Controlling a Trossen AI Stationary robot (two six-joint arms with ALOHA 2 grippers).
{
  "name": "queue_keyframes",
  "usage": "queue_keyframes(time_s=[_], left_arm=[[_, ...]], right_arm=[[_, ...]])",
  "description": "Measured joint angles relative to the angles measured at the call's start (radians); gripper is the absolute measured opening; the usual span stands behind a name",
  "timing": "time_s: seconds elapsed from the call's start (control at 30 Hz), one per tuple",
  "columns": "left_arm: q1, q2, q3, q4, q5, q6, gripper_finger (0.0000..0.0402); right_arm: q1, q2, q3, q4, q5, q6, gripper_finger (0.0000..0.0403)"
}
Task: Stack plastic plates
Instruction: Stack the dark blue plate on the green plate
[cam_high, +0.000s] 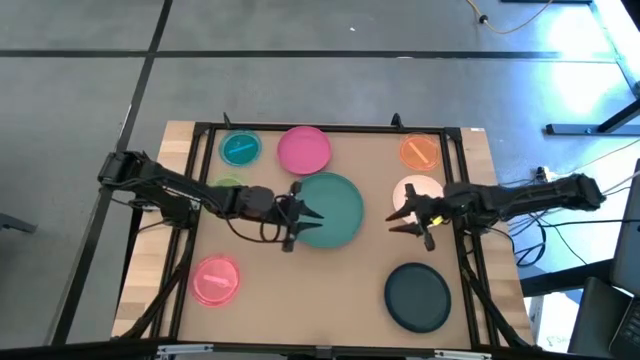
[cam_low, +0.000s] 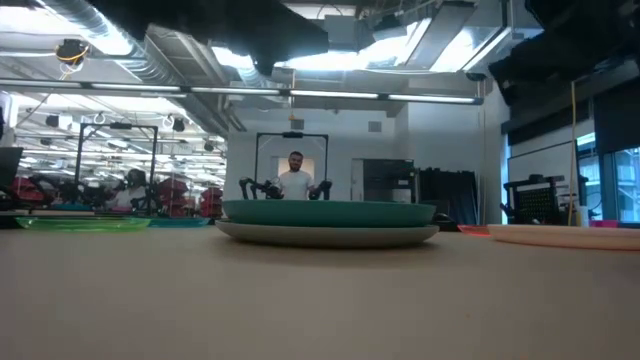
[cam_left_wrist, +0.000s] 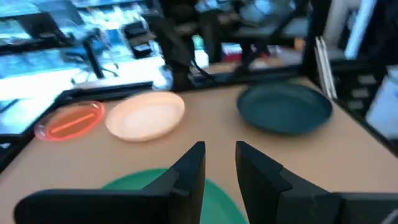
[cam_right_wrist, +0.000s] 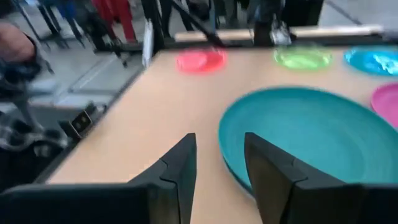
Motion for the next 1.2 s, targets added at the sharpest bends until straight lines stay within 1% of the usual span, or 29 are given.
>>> queue_keyframes(time_s=[0.07, 0.17, 0.3, 0.47, 0.67, 0.83, 1.0, 1.2], left_arm=[[0.015, -0.001, -0.024, 0.033, -0.032, -0.033, 0.0083], [0.031, -0.001, -0.034, 0.036, -0.039, -0.079, 0.0083], [0.032, -0.001, -0.033, 0.038, -0.036, -0.088, 0.0083], [0.032, -0.001, -0.033, 0.038, -0.045, -0.088, 0.0082], [0.032, 0.003, -0.033, 0.037, -0.115, -0.089, 0.0082], [0.032, 0.003, -0.033, 0.037, -0.118, -0.090, 0.0082], [0.032, 0.003, -0.033, 0.037, -0.118, -0.084, 0.0082], [0.032, 0.003, -0.033, 0.037, -0.118, -0.080, 0.0082]], right_arm=[[0.038, 0.023, 0.034, -0.070, 0.033, 0.001, 0.0127], [0.094, 0.056, 0.050, -0.133, 0.063, 0.013, 0.0127], [0.155, 0.100, 0.052, -0.168, 0.064, 0.068, 0.0127], [0.220, 0.184, 0.052, -0.254, 0.064, 0.121, 0.0127], [0.290, 0.316, 0.052, -0.260, 0.064, 0.180, 0.0127], [0.345, 0.433, 0.052, -0.248, 0.063, 0.207, 0.0127], [0.352, 0.515, 0.051, -0.239, 0.086, 0.222, 0.0127], [0.352, 0.559, 0.051, -0.222, 0.089, 0.214, 0.0123]])
